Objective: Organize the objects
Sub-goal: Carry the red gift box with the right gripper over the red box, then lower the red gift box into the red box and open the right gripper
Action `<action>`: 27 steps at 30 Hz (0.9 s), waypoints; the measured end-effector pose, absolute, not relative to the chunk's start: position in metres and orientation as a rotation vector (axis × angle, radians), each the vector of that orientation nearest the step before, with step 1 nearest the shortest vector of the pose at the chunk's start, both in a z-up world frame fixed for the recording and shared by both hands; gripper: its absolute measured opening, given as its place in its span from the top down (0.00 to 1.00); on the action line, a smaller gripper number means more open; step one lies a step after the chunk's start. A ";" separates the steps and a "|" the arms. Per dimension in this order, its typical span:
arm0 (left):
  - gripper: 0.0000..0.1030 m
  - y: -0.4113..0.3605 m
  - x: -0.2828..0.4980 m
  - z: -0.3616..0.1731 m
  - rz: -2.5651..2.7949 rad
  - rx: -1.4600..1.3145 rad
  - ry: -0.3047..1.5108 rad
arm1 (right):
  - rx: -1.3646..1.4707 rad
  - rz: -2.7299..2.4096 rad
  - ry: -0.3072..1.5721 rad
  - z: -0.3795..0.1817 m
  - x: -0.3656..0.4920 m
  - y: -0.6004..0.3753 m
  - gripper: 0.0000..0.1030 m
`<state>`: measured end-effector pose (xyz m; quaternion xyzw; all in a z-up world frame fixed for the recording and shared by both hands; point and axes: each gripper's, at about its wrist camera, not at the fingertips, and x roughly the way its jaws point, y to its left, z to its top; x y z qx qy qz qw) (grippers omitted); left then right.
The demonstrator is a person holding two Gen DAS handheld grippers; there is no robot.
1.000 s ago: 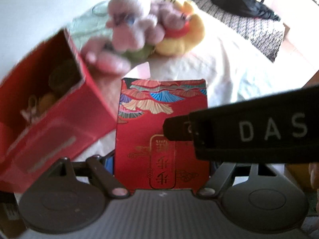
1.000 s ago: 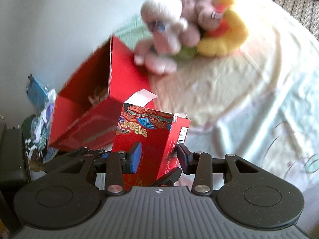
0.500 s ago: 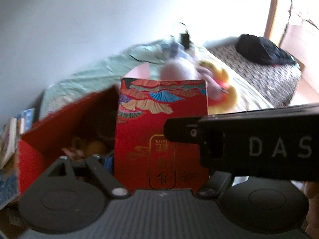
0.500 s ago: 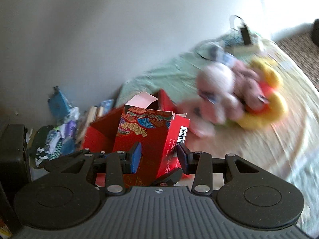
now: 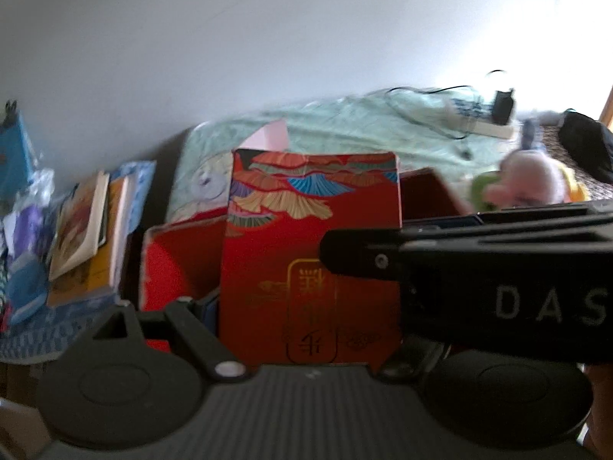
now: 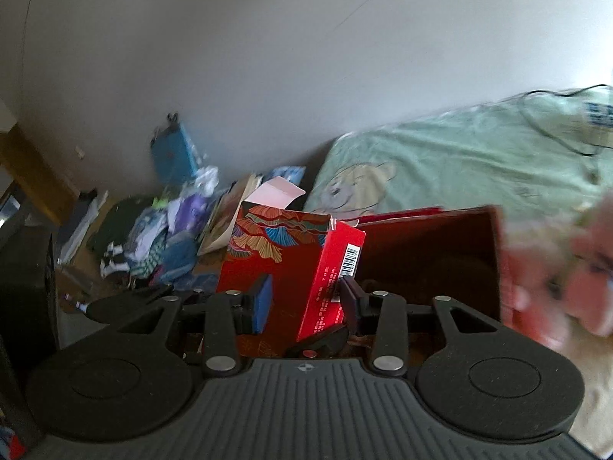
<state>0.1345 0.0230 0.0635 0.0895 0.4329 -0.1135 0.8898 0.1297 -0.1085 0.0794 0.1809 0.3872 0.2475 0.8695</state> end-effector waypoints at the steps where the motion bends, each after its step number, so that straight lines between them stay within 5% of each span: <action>1: 0.23 0.029 0.139 0.059 -0.226 0.180 0.911 | 0.375 0.530 0.824 0.075 0.136 -0.102 0.60; 13: 0.23 0.051 0.169 -0.007 -0.160 0.175 1.098 | 0.397 0.609 1.104 0.015 0.186 -0.069 0.60; 27: 0.21 0.035 0.170 -0.022 -0.081 0.343 1.092 | 0.496 0.629 1.227 -0.011 0.209 -0.072 0.59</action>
